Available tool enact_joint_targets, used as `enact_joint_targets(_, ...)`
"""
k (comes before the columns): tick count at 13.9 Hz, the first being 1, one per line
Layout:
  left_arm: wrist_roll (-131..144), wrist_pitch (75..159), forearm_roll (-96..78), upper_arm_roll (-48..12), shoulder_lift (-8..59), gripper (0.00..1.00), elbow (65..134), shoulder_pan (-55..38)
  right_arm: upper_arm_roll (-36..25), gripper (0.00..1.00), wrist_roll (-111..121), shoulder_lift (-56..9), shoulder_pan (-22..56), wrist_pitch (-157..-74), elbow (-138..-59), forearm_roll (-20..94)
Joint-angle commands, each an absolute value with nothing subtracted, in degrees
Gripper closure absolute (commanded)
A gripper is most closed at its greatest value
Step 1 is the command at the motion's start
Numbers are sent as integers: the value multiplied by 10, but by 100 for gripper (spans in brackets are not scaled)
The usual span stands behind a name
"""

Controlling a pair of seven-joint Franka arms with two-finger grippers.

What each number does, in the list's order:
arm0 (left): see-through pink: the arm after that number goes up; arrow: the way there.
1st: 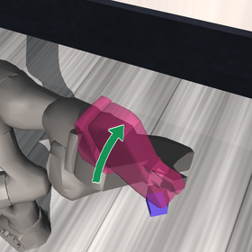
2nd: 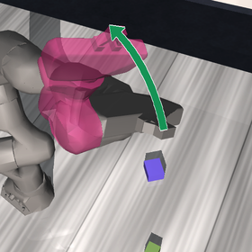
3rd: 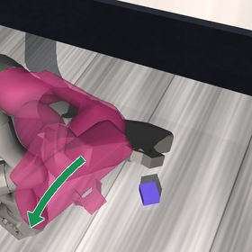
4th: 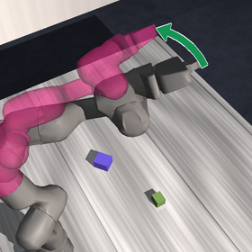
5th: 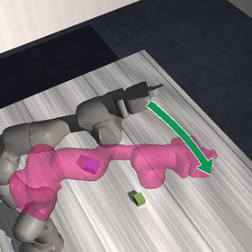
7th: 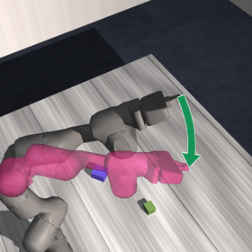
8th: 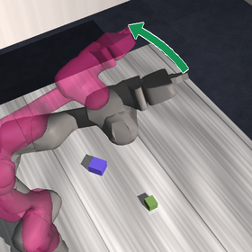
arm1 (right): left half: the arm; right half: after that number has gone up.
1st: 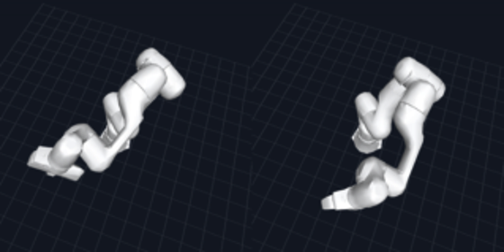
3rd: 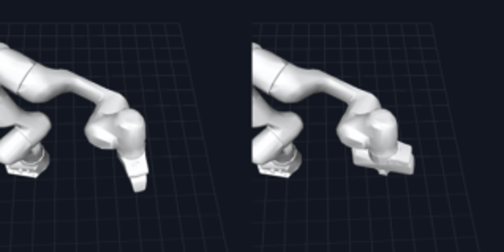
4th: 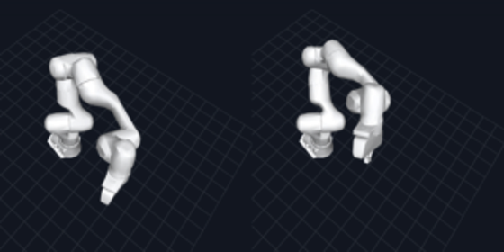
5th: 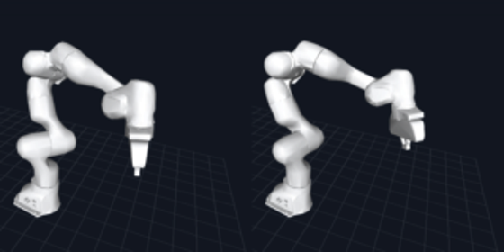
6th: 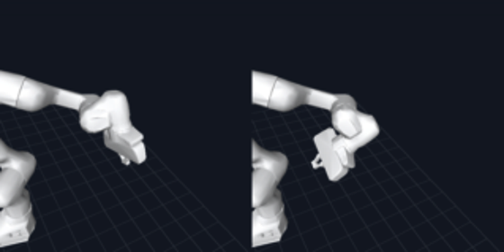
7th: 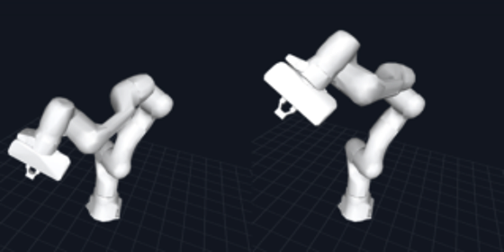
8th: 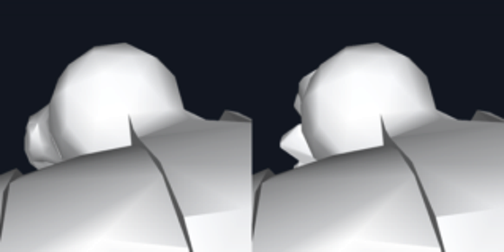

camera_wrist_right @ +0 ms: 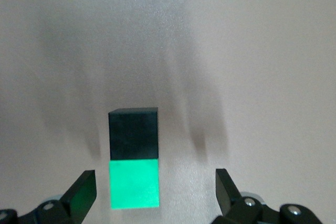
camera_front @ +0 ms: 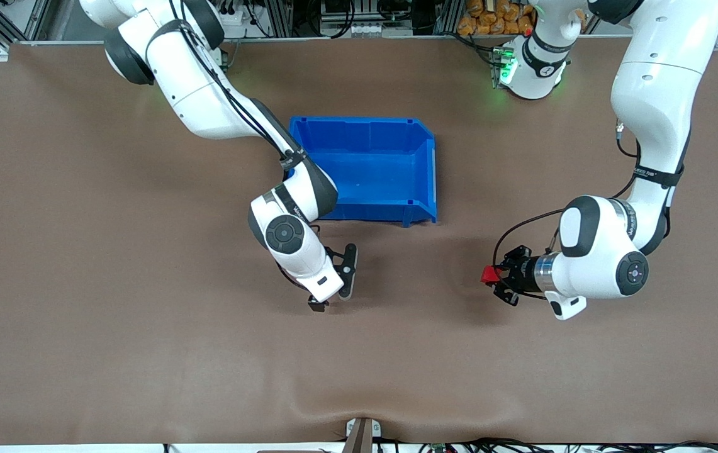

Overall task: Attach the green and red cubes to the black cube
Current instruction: 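Open the right gripper beside the black cube and withdraw it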

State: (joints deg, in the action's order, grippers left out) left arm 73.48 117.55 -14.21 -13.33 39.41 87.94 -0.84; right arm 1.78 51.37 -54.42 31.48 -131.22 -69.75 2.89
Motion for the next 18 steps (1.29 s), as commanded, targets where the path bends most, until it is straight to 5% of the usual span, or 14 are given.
enact_joint_targets(1, 743, 1179, -171, -133, 404, 100, 865, -14, 18, 0, 488, -494, 309, -1266, -737, 25)
enact_joint_targets(6, 797, 1183, -184, -132, 405, 100, 853, -48, 18, 0, 289, -451, 255, -1205, -736, 25)
enact_joint_targets(13, 874, 1229, -183, -131, 434, 100, 820, -90, 18, 0, 252, -348, 82, -1145, -741, 24)
enact_joint_targets(18, 944, 1248, -184, -131, 460, 100, 784, -115, 18, 0, 252, -230, 0, -1108, -835, 22)
